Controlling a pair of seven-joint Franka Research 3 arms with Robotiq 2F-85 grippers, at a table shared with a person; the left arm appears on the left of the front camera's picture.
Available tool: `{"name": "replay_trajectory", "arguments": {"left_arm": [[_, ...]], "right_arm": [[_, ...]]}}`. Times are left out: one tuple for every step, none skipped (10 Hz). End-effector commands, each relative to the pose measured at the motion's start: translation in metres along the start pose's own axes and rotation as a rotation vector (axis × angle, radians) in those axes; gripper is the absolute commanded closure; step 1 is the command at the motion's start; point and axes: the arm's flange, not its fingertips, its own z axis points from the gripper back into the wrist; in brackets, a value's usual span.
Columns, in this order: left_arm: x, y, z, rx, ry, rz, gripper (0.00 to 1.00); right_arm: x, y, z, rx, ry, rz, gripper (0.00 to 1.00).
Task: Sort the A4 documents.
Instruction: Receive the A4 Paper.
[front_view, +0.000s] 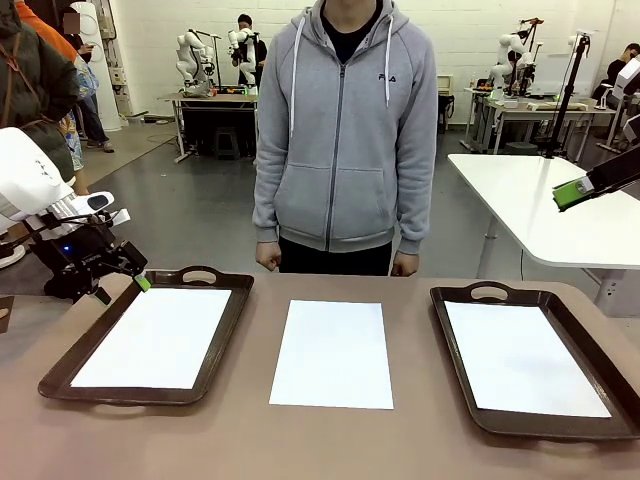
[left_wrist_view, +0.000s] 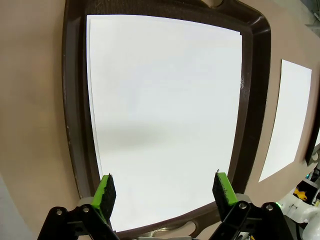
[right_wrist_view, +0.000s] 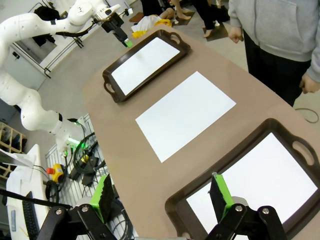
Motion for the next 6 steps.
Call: {"name": "replay_trajectory", "arguments": {"left_arm": [[0.0,0.001,0.001,0.011,0.006,-0.011,0.0],[0.0,0.0,0.0,0.0,0.0,0.0,0.0],[0.03,-0.077,-0.017,0.022,-0.024,-0.05,0.0],[0.028,-0.1,0.001,0.067,-0.084,-0.132,0.0],[0.018,-0.118,0.023,0.089,-0.152,-0.209,0.0],[-0.002,-0.14,0.044,0.072,-0.212,-0.303,0.0]], "right_arm": [[0.0,0.0,-0.002,0.001,-0.009,-0.002,0.0],[0.0,0.0,-0.002,0.001,-0.009,-0.002,0.0],[0.0,0.0,-0.002,0.001,-0.009,-0.002,0.0],[0.0,0.0,-0.002,0.001,-0.009,-0.002,0.0],[0.0,0.0,-0.002,0.001,-0.009,-0.002,0.0],[0.0,0.0,-0.002,0.001,-0.009,-0.002,0.0]]}}
